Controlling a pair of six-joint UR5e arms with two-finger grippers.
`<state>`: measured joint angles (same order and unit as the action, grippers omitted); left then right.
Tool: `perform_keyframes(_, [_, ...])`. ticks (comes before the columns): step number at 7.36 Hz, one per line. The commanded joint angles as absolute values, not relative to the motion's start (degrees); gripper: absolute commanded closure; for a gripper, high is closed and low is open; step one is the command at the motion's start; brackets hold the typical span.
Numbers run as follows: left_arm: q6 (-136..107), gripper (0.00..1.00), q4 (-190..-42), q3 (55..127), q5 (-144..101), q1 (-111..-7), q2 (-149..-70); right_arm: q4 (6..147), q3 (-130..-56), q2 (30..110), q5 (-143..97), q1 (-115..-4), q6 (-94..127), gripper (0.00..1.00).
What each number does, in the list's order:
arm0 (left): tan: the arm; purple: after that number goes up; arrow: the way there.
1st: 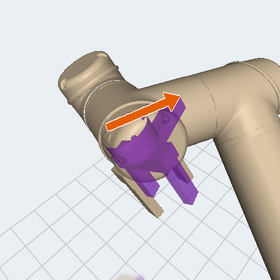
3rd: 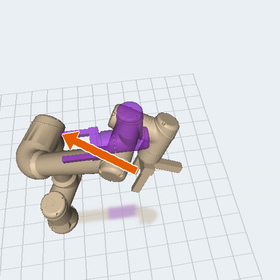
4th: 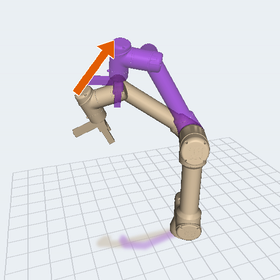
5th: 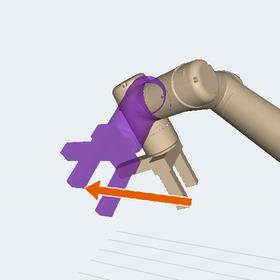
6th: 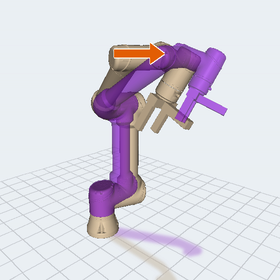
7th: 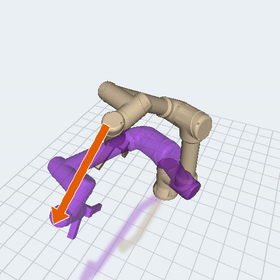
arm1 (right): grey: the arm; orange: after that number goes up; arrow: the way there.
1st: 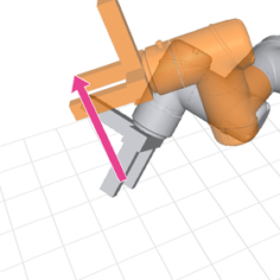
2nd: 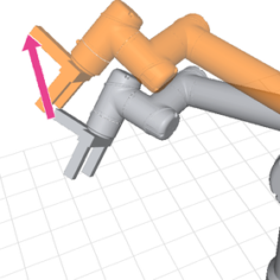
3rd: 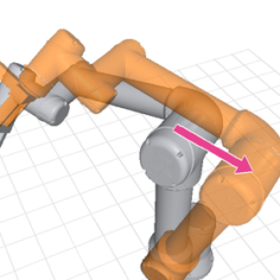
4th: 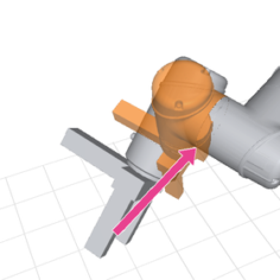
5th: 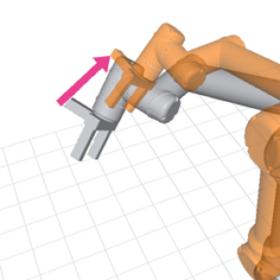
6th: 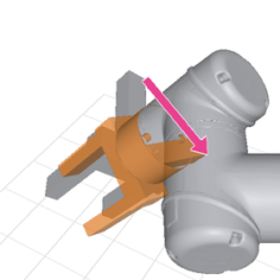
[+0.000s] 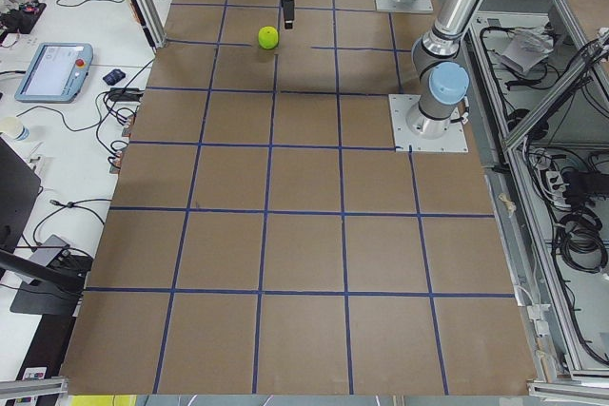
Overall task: Put all apples into basket
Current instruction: 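Lower the right gripper onto the green apple and close it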
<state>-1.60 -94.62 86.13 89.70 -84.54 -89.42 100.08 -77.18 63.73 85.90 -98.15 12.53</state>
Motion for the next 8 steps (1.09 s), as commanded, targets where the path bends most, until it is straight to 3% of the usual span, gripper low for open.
perform_keyframes(1, [-1.7,0.0,-94.7,86.3,90.1,-84.6,-89.8,106.4,-77.1,58.9,85.2,-104.6,23.9,0.0])
perform_keyframes(4, [-1.2,0.0,-94.1,86.2,90.1,-84.6,-90.0,112.2,-77.3,53.6,85.2,-108.4,28.2,0.0])
perform_keyframes(8, [-1.5,0.0,-94.5,88.3,90.3,-84.6,-88.5,112.1,-78.4,52.5,85.7,-108.7,28.3,0.0])
